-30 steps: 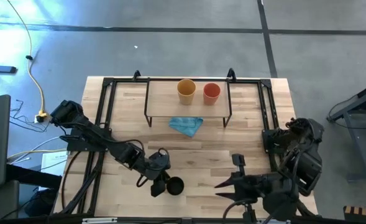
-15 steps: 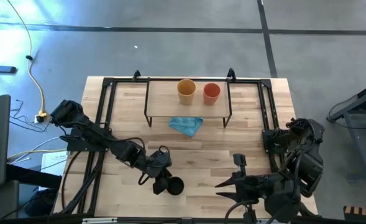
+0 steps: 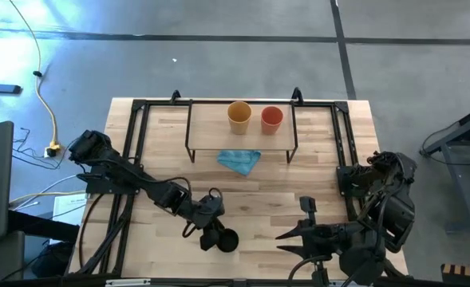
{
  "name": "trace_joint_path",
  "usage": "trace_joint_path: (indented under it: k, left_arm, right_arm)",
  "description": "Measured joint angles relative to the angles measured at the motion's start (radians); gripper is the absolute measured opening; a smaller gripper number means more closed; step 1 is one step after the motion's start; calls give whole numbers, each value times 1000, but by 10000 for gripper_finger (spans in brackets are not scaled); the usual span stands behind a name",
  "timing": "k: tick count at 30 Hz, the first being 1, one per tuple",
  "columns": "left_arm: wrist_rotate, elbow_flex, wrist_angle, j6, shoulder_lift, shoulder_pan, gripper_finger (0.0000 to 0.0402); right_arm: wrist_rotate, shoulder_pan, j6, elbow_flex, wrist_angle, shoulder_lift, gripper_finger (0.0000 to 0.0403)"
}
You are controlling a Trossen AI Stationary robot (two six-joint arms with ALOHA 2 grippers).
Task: Stack small to large cups/mugs on shelf
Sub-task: Put the black cup on the shelf
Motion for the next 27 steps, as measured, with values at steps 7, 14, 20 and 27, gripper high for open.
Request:
trace_joint_path:
  k: [7, 14, 20, 27]
  left_arm:
    - [1, 1, 2, 3, 10, 0, 92]
    - [-19, 1, -7, 6, 10, 0, 60]
    - [-22, 0, -12, 23, 13, 0, 9]
    - [-56, 0, -29, 28, 13, 0, 5]
  right_arm:
    - [0, 0, 2, 0, -1, 0, 69]
    - [3, 0, 3, 0, -7, 0, 69]
    - [8, 0, 1, 0, -8, 0, 69]
    - [9, 0, 20, 0, -28, 0, 69]
